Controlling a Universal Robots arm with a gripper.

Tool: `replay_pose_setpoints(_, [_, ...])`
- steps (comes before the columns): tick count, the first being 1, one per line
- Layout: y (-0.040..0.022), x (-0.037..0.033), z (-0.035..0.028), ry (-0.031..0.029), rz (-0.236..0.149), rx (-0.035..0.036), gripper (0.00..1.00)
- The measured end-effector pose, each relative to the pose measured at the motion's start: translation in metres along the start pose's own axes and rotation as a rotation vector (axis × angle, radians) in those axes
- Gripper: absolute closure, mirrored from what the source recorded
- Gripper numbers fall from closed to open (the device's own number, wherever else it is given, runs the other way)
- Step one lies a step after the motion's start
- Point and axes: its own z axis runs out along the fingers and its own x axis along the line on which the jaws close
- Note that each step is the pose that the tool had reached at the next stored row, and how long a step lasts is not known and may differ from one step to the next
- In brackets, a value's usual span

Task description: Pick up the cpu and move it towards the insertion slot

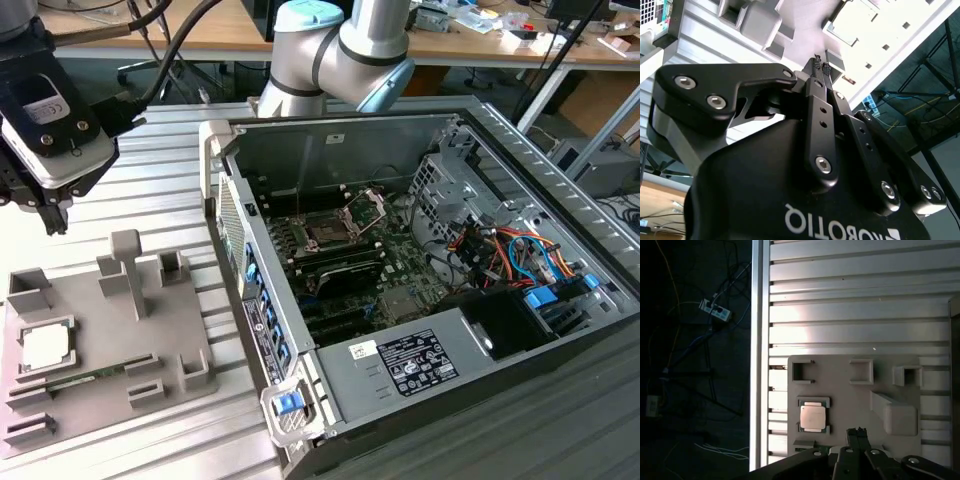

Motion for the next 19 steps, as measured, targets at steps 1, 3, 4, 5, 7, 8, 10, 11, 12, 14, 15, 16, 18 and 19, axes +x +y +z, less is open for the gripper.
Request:
replay_pose_setpoints(1, [0.0000, 0.0000, 0.0004, 0.0000, 0.000, 0.0000, 0.89])
replay_pose_setpoints(3, [-0.0001, 0.0000, 0.0011, -0.0001, 0.000, 0.0000, 0.89])
replay_pose_setpoints(4, [-0.0001, 0.0000, 0.0013, 0.0000, 0.000, 0.0000, 0.89])
replay_pose_setpoints(5, [-0.0001, 0.0000, 0.0016, -0.0001, 0.000, 0.0000, 0.89])
replay_pose_setpoints(7, [-0.0001, 0.0000, 0.0022, 0.0000, 0.000, -0.0001, 0.89])
replay_pose_setpoints(8, [-0.0001, 0.0000, 0.0026, -0.0001, 0.000, -0.0001, 0.89])
replay_pose_setpoints(10, [-0.0001, 0.0000, 0.0032, 0.0000, 0.000, 0.0000, 0.89])
replay_pose_setpoints(11, [-0.0001, 0.0000, 0.0034, 0.0000, 0.000, 0.0000, 0.89])
replay_pose_setpoints(12, [-0.0002, 0.0000, 0.0038, 0.0000, 0.000, -0.0001, 0.89])
replay_pose_setpoints(14, [-0.0002, 0.0000, 0.0047, -0.0001, 0.000, -0.0001, 0.89])
replay_pose_setpoints(15, [-0.0002, 0.0000, 0.0050, -0.0001, 0.000, -0.0001, 0.89])
replay_pose_setpoints(16, [-0.0002, 0.0001, 0.0052, -0.0001, 0.000, -0.0001, 0.89])
replay_pose_setpoints(18, [-0.0002, 0.0001, 0.0063, -0.0001, 0.000, 0.0000, 0.89])
replay_pose_setpoints(19, [-0.0003, 0.0001, 0.0065, 0.0000, 0.000, 0.0000, 0.89])
